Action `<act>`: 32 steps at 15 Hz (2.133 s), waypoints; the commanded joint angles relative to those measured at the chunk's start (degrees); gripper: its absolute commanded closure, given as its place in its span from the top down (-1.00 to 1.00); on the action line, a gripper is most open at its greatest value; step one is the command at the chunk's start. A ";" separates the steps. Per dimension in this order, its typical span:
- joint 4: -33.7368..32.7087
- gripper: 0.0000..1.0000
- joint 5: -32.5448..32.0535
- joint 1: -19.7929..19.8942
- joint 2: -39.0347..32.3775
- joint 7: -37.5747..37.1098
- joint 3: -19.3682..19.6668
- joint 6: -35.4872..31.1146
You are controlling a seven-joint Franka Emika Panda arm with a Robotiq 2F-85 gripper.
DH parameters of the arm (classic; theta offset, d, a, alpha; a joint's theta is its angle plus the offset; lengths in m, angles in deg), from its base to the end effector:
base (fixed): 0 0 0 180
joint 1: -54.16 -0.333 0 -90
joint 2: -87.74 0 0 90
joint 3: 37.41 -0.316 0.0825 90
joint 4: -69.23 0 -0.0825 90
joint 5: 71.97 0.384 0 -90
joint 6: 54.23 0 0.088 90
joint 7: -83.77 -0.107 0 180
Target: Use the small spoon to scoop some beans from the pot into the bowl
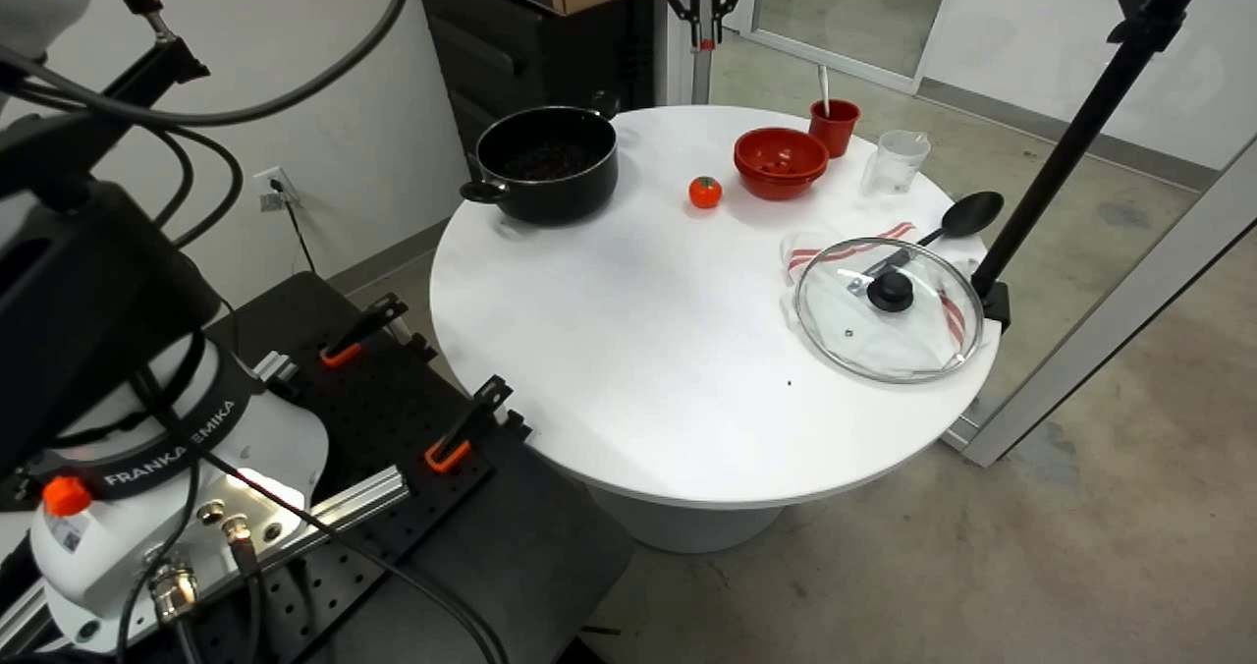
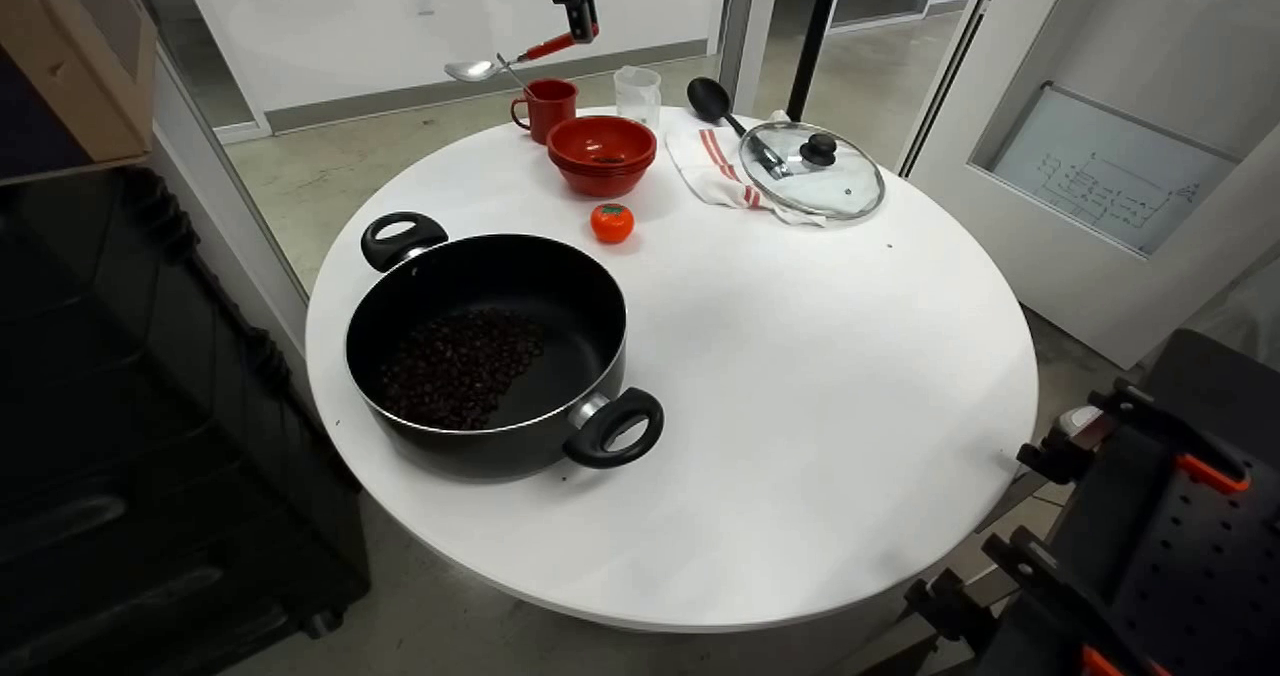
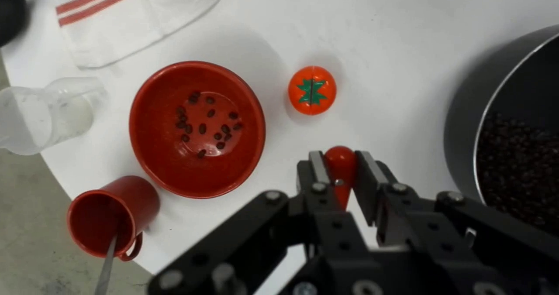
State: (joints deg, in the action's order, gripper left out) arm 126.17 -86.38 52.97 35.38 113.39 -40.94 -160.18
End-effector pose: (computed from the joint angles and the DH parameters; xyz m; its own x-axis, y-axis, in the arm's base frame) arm 0.7725 0.0271 0.3018 0.7916 0.5932 -0.1468 0.6100 -0.7813 0.1322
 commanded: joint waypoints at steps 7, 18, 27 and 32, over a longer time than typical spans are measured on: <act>12.32 -0.90 5.48 5.46 3.50 15.38 -3.72 -2.65; 24.11 -0.90 3.92 9.07 4.33 30.22 -2.17 -11.61; 32.61 -0.90 4.20 13.72 3.76 38.04 -1.62 -26.44; 36.49 -0.90 4.06 13.73 3.25 38.73 -0.24 -29.04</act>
State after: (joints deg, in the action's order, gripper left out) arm 159.30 -82.61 66.96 37.58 151.11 -41.75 -187.00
